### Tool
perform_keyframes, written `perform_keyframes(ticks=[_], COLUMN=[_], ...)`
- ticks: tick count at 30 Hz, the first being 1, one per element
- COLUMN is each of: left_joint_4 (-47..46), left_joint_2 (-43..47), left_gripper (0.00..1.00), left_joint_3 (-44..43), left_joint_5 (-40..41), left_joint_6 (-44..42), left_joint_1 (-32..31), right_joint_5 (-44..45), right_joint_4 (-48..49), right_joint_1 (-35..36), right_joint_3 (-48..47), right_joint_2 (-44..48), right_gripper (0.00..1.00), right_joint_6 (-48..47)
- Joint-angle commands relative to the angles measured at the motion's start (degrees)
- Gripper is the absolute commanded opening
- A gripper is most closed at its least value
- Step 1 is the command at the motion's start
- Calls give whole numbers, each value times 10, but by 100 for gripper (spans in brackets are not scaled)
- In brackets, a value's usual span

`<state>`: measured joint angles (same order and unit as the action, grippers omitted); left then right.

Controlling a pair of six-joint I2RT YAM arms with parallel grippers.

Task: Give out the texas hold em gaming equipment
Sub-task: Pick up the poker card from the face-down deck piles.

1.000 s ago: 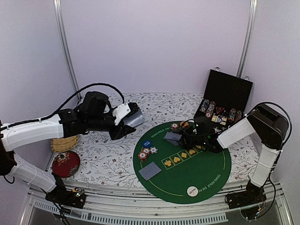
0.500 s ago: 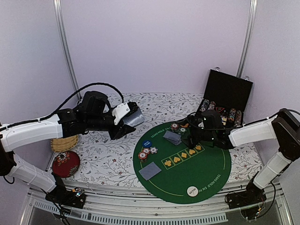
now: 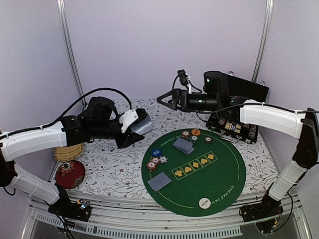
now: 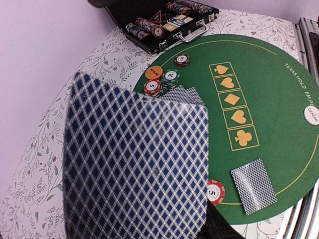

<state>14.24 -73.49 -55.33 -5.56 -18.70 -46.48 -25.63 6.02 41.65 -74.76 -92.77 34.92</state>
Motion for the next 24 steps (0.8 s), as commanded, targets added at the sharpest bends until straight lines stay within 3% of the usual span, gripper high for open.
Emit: perform_keyframes(ticks=[1, 8, 12, 18, 24], left_joint_4=[-13, -14, -14, -14, -15], left_joint_2=[15, 13, 13, 13, 14], left_gripper=[48, 48, 47, 47, 45], left_joint_3=[4, 4, 4, 5, 6], left_joint_5=[-7, -13, -15, -16, -14], left_joint_6=[-5, -5, -5, -5, -5], left_joint_1=[3, 2, 2, 2, 2], right_joint_5=[-90, -123, -85, -15, 18], right_joint_4=[-96, -92, -108, -131, -136], right_joint_1=[35, 59, 71, 72, 72], right_joint_3=[-47, -79, -111, -126, -95], right_joint_2=[-56, -91, -122, -130, -82], right_gripper=[100, 99, 97, 79, 63], right_joint_6=[-184, -226, -237, -231, -238])
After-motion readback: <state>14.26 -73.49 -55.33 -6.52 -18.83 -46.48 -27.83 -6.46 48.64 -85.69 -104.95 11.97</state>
